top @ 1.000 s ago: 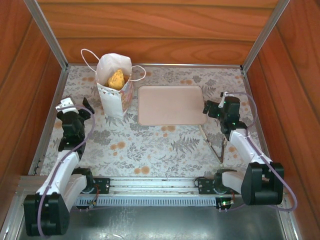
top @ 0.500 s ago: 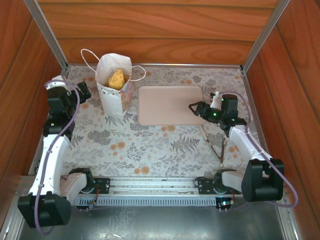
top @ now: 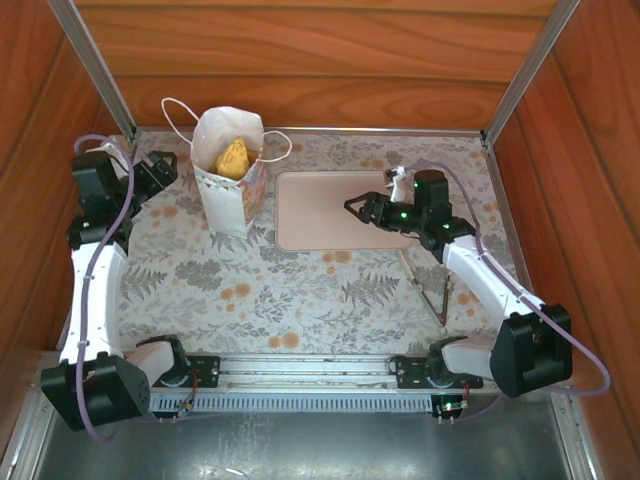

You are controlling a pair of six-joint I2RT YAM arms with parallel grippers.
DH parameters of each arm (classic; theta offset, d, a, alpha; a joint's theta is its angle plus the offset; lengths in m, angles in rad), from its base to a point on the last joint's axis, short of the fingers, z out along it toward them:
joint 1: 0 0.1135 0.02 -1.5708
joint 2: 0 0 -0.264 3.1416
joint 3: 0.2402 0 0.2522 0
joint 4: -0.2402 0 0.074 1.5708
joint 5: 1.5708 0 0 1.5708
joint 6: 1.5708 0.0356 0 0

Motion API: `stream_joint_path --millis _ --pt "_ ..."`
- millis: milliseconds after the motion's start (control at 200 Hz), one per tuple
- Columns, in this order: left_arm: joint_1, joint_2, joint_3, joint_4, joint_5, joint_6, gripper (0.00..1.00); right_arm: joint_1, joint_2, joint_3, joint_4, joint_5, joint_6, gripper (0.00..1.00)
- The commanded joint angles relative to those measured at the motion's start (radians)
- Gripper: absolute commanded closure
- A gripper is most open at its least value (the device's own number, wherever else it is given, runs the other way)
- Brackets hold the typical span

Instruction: Take the fake bread out of the paper bag

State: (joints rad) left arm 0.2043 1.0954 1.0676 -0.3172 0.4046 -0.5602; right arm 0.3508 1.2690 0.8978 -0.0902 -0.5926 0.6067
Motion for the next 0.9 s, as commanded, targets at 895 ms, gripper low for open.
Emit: stream_joint_path --millis 895 --pt "0.051 0.637 0.603 0.04 0.541 -0.187 0.37 0.203 0.551 0.727 0.0 0.007 0.307 0.36"
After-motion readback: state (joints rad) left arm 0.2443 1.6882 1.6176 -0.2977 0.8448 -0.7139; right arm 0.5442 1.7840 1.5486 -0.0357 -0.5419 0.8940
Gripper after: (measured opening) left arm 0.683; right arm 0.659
